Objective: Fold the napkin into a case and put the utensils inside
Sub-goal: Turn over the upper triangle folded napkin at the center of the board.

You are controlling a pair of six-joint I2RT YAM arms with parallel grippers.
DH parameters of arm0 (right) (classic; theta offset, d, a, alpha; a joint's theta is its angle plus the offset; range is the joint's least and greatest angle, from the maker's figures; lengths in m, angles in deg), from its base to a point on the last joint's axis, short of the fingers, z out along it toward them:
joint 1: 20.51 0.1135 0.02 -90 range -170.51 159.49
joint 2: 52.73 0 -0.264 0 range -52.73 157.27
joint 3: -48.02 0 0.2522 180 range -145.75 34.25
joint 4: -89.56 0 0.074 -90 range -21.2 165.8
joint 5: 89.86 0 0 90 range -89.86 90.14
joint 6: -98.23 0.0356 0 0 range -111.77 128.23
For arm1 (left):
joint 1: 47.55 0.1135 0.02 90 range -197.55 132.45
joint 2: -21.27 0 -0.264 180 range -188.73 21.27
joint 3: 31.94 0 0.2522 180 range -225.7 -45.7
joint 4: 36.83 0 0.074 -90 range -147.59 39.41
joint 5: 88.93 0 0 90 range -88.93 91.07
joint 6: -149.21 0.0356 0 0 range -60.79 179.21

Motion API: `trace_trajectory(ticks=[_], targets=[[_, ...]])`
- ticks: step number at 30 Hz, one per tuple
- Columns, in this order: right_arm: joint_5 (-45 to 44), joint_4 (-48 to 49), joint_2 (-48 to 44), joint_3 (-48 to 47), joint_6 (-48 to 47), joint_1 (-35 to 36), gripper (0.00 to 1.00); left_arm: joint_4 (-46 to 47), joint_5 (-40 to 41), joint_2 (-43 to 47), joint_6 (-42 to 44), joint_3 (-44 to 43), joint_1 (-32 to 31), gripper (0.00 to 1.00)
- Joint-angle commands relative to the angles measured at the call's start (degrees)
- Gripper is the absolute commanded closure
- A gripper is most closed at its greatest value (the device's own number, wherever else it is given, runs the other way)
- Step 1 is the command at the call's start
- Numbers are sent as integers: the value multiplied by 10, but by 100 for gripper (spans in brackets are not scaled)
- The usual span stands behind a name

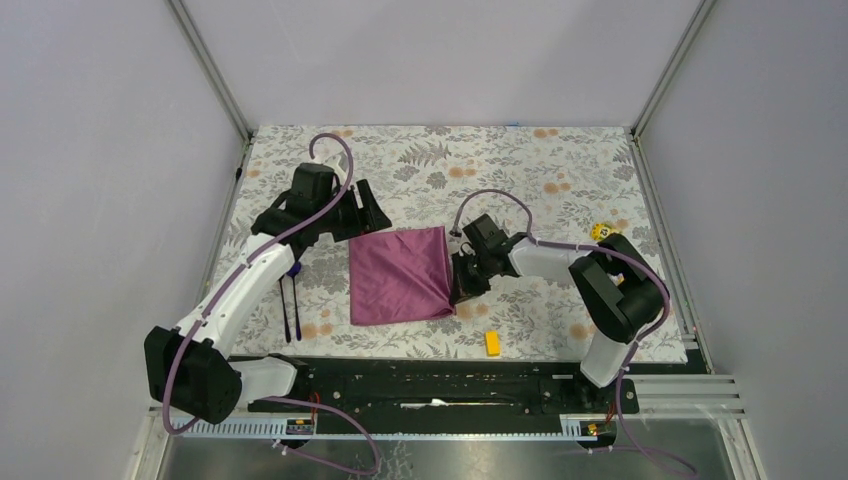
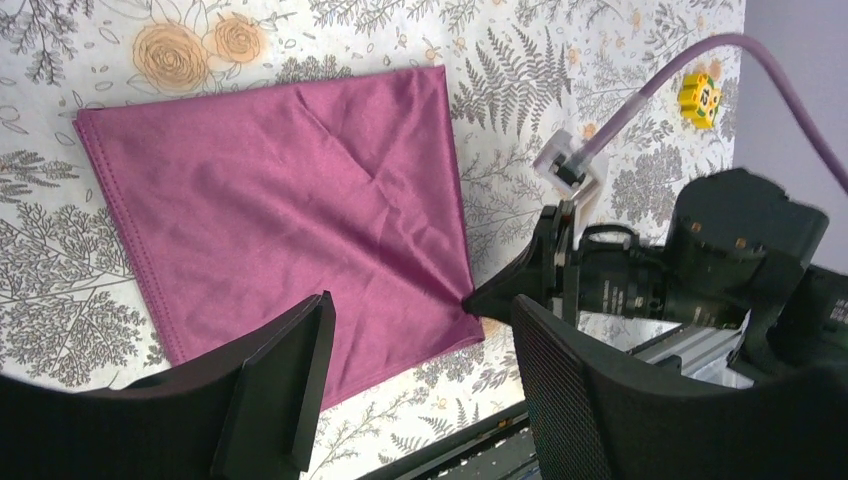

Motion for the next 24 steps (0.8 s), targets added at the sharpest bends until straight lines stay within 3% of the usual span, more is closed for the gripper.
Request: trace_trajectory(ticks=[1, 6, 8, 11, 14, 15, 17, 19, 24], targets=[[-29, -96, 32, -9, -77, -47, 100, 12, -22, 16, 4, 7, 6, 29], [-73, -179, 50, -63, -122, -115, 100, 41, -54, 2, -6, 30, 7, 29], [-146, -222, 67, -101, -134, -125, 100, 68, -89, -20, -23, 47, 7, 29], [-278, -277, 93, -157, -159, -143, 83, 134, -151, -55, -64, 64, 10, 25], [-359, -318, 106, -217, -168, -153, 78, 210, -205, -109, -110, 73, 10, 24], [-372, -331, 106, -238, -170, -153, 71, 237, -223, -134, -131, 73, 11, 25], [-362, -354, 95, -269, -172, -152, 58, 299, -254, -183, -171, 71, 11, 28], [-337, -363, 73, -275, -160, -151, 50, 330, -262, -226, -194, 58, 11, 30], [-204, -324, 8, -252, -132, -150, 41, 316, -225, -294, -179, 11, 11, 35]])
